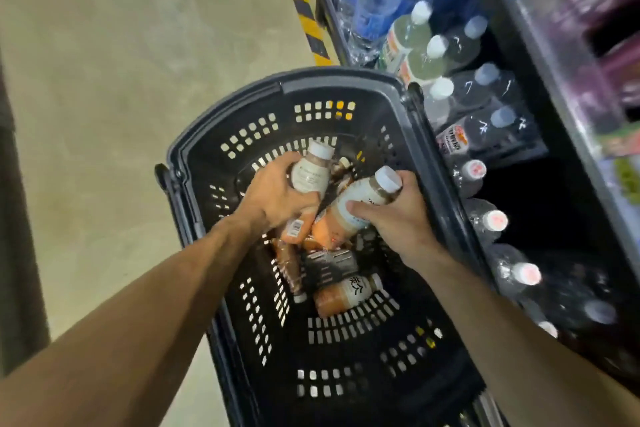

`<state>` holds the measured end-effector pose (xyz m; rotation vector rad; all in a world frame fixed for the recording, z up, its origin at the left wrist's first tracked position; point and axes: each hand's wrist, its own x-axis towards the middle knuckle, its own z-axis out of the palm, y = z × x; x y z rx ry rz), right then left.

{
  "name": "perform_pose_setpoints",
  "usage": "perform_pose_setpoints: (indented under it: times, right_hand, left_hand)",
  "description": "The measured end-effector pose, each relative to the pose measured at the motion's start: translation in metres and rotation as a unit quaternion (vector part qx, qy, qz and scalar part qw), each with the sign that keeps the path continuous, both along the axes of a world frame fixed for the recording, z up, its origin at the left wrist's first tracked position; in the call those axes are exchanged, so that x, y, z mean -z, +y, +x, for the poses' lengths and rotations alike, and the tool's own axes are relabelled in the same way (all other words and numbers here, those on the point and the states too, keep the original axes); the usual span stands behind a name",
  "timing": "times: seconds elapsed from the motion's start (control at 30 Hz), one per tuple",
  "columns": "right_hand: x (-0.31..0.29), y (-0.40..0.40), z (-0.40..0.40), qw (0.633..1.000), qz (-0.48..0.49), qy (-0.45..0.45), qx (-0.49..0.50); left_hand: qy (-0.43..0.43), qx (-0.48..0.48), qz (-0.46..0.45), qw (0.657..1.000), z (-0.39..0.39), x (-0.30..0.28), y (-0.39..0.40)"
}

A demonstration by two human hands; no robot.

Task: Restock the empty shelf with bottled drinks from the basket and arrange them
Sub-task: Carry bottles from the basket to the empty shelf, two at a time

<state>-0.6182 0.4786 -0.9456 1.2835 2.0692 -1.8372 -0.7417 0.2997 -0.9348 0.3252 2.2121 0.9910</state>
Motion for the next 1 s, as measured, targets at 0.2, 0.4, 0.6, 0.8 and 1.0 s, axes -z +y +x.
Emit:
perform_pose_setpoints:
  times: [0.2, 0.4, 0.6, 0.8, 1.0]
  right_hand:
    - [-0.135, -0.004, -0.042, 0.995, 0.030, 0.083, -0.044]
    - [-0.320, -0.002, -0.079, 0.980, 0.034, 0.169, -0.098]
    - [-0.506, 0.007, -0.102, 0.961, 0.091, 0.228, -0.130]
    - [-0.692, 0.007, -0.096, 0.930, 0.162, 0.308, -0.119]
    - [-0.825, 0.005, -0.060, 0.902, 0.226, 0.354, -0.103]
  left_hand:
    - [0.045, -0.107, 0.061, 0.991, -0.012, -0.127, -0.018]
    - [0.109, -0.171, 0.129, 0.971, -0.031, -0.316, -0.025]
    - [0.176, -0.184, 0.190, 0.948, -0.039, -0.503, -0.029]
    - [0.259, -0.189, 0.235, 0.918, -0.026, -0.681, -0.035]
    - [0.314, -0.145, 0.293, 0.891, 0.002, -0.814, -0.042]
